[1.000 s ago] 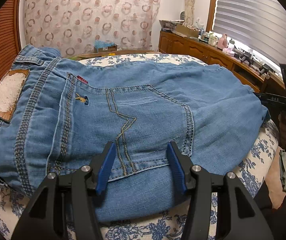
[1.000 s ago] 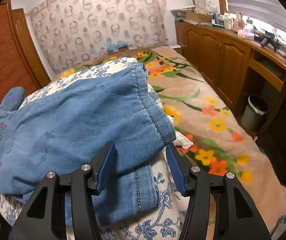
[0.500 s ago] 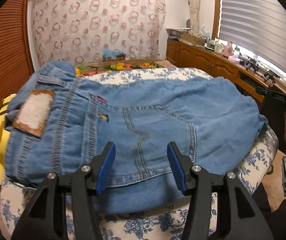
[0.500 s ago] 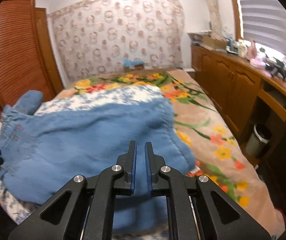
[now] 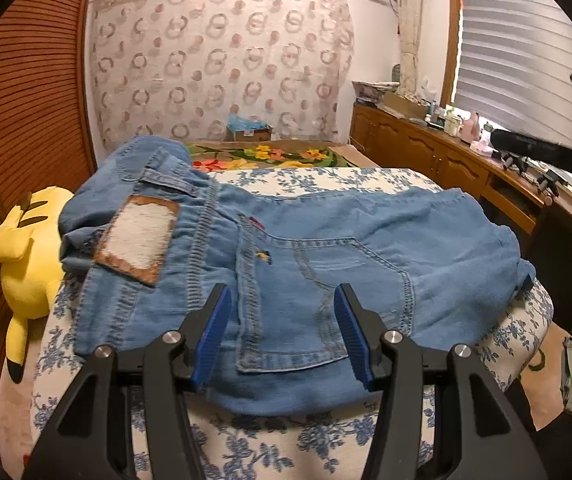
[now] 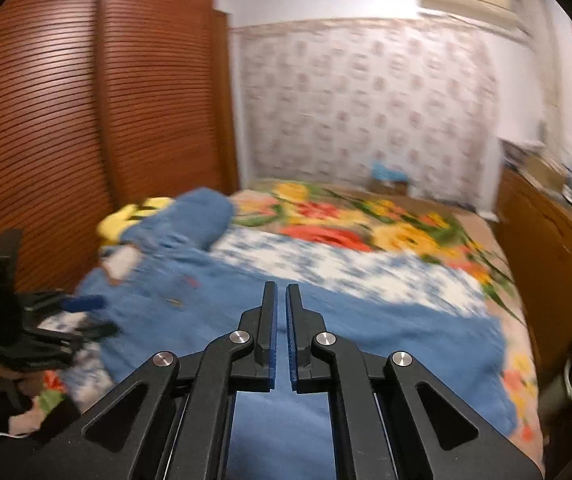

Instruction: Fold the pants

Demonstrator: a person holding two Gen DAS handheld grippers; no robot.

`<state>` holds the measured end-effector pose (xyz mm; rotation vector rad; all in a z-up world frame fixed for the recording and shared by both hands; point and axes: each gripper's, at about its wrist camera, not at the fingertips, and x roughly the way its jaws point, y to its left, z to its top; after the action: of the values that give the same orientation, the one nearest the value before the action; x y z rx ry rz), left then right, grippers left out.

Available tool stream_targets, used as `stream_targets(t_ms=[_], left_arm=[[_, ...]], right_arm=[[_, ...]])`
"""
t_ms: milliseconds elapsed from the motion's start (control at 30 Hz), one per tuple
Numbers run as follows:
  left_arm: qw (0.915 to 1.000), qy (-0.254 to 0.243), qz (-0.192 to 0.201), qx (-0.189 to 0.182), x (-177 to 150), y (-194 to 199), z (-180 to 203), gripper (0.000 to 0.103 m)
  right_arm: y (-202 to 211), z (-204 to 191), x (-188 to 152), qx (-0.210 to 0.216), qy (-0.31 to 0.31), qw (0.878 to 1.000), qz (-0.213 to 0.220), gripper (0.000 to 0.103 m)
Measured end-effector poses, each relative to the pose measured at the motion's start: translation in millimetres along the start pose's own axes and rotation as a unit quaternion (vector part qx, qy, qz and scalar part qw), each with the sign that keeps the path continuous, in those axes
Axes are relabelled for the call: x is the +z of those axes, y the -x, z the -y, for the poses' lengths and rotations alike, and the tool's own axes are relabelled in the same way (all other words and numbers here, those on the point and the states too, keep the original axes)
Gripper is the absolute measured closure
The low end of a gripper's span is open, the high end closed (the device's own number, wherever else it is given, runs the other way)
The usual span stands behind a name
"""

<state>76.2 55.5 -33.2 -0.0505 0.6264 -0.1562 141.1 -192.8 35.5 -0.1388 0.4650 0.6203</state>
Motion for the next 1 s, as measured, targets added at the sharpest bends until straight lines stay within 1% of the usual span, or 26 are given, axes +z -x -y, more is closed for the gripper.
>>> stream_targets(t_ms=[67,133,167,200,267,300,333,367,400,433,533,600,667,733,800,867,933,967,1000], left_arm=[[1.0000,0.004,-0.002,0.001,-1.0,0.3,-2.7,0.050],[1.0000,0.006,-0.003,-0.001,-2.3,0.2,-3.9,0.050],[1.0000,0.005,-0.003,-0.003,-3.8,0.2,-3.2,0.050],[1.0000,0.003,-0.003,-0.004,-4.5,-0.1,-2.5,0.050],[1.0000,0.002,-0.004,-0.006,-5.2,-1.4,-1.8,0.050],[1.0000,0.003,-0.004,-0.007,-6.0,-2.1,-1.6,0.050],[1.0000,0.004,-0.005,-0.007,-6.9,-1.9,-1.2,0.050],[0.9999,0.005,-0.006,-0.008,-7.1,-2.8,-0.9,0.050],[0.9999,0.006,-0.007,-0.008,-7.4,-3.5,-0.4,0.050],[0.9999,0.006,-0.007,-0.009,-7.7,-4.2,0.4,0.050],[0.9999,0.003,-0.010,-0.010,-7.5,-6.2,3.8,0.050],[0.9999,0.002,-0.010,-0.013,-8.4,-6.4,5.1,0.050],[0.9998,0.001,-0.011,-0.015,-8.5,-7.5,7.1,0.050],[0.9998,-0.001,-0.014,-0.016,-8.4,-9.2,9.0,0.050],[0.9997,-0.002,-0.015,-0.016,-8.7,-10.4,11.1,0.050],[0.9997,-0.002,-0.017,-0.017,-9.3,-10.4,12.1,0.050],[0.9996,-0.005,-0.019,-0.019,-10.8,-10.8,13.5,0.050],[0.9996,-0.006,-0.020,-0.019,-10.8,-10.7,14.3,0.050],[0.9996,-0.008,-0.020,-0.018,-11.5,-10.4,14.4,0.050]], right_arm=[[-7.3,-13.4,6.5,0.005,0.015,1.000,-0.003,0.102],[-11.9,-9.7,8.0,0.006,0.006,1.000,-0.007,0.102],[-14.0,-4.3,6.8,-0.002,-0.001,1.000,-0.012,0.102],[-15.9,3.8,1.9,-0.022,-0.005,1.000,-0.018,0.101],[-16.4,17.6,-9.3,-0.046,-0.015,0.998,-0.031,0.101],[-17.4,28.7,-16.8,-0.069,-0.022,0.997,-0.042,0.097],[-15.9,38.0,-22.7,-0.085,-0.026,0.995,-0.047,0.089],[-13.9,51.5,-30.0,-0.106,-0.035,0.992,-0.053,0.083],[-11.6,63.3,-37.0,-0.122,-0.044,0.990,-0.058,0.071],[-8.1,73.9,-43.3,-0.138,-0.051,0.987,-0.063,0.062],[1.0,114.1,-67.6,-0.197,-0.074,0.974,-0.085,0.057],[5.2,139.0,-84.5,-0.224,-0.092,0.965,-0.102,0.055],[7.7,164.1,-102.4,-0.245,-0.114,0.955,-0.123,0.054],[8.2,181.2,-116.3,-0.254,-0.132,0.948,-0.141,0.053],[8.3,190.2,-123.6,-0.253,-0.148,0.944,-0.151,0.052],[6.4,198.4,-130.9,-0.242,-0.173,0.941,-0.159,0.052],[0.7,201.1,-138.3,-0.211,-0.198,0.942,-0.169,0.053],[-0.7,201.3,-140.4,-0.210,-0.201,0.942,-0.171,0.057],[-0.4,200.1,-141.1,-0.209,-0.199,0.943,-0.168,0.081]])
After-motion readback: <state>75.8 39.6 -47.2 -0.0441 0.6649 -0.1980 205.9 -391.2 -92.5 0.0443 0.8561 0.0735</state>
